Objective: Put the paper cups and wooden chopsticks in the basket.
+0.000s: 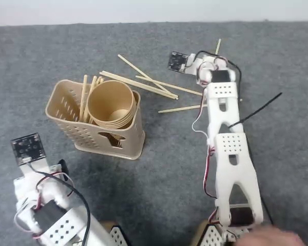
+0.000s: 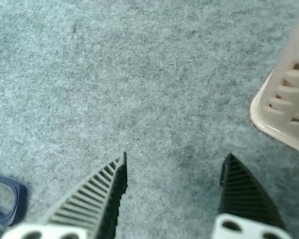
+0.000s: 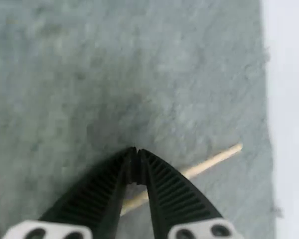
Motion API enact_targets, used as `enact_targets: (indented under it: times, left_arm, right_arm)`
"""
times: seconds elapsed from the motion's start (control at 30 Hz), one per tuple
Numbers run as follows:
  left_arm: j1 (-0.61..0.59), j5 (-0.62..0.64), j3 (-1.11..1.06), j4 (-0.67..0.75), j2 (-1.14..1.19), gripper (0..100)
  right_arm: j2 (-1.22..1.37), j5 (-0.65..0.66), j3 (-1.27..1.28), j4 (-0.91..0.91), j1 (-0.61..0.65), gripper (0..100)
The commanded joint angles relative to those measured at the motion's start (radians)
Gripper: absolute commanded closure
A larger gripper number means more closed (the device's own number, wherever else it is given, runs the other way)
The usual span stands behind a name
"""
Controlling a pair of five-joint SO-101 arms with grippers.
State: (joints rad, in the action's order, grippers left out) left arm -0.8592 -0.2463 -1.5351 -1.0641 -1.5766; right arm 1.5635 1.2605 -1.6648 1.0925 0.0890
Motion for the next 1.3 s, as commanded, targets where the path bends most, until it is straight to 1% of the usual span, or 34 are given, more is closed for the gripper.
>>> enact_targets:
  times: [0.0,0.1,0.13,0.2,0.33,0.4,0.5,0.57,0.73,0.83,0.9,1.07,1.1,1.2,1.27]
  left_arm:
    - [0.008,-0.006,0.005,0.020,-0.008,71]
    - [0.008,-0.006,0.005,0.020,-0.008,71]
    - [0.008,-0.006,0.005,0.020,-0.008,71]
    - [0.008,-0.006,0.005,0.020,-0.008,71]
    - [0.006,-0.006,0.005,0.020,-0.008,71]
    - [0.006,-0.006,0.005,0.020,-0.008,71]
    - [0.006,-0.006,0.005,0.020,-0.008,71]
    - [0.006,-0.008,0.005,0.020,-0.008,71]
    - [0.006,-0.008,0.005,0.018,-0.008,71]
    - [0.009,-0.008,0.001,0.018,-0.008,71]
    - [0.026,-0.008,-0.004,0.018,-0.008,71]
    - [0.029,-0.009,-0.005,0.017,-0.008,71]
    - [0.029,-0.009,-0.005,0.017,-0.008,71]
    - [0.028,-0.009,-0.005,0.015,-0.008,71]
    - [0.028,-0.009,-0.005,0.015,-0.008,71]
  right_arm:
    - [-0.116,0.014,-0.017,0.217,-0.058,99.1]
    - [-0.189,0.015,-0.017,0.433,-0.061,99.1]
    - [-0.220,0.014,-0.017,0.476,-0.059,99.1]
    - [-0.289,-0.002,-0.017,0.507,-0.058,99.1]
    - [-0.420,-0.133,-0.017,0.506,-0.059,99.1]
    - [-0.456,-0.198,-0.015,0.456,-0.067,99.1]
    - [-0.476,-0.374,-0.015,0.329,-0.090,99.1]
    - [-0.476,-0.503,-0.011,0.282,-0.117,99.1]
    - [-0.476,-0.681,-0.011,0.375,-0.145,98.0]
    - [-0.479,-0.776,-0.011,0.417,-0.136,92.2]
    - [-0.483,-0.802,-0.011,0.443,-0.119,89.8]
    - [-0.467,-0.809,-0.002,0.549,-0.035,89.8]
    - [-0.464,-0.812,0.009,0.556,-0.028,89.8]
    - [-0.435,-0.884,0.031,0.561,-0.028,89.8]
    - [-0.409,-0.907,0.060,0.559,-0.030,89.8]
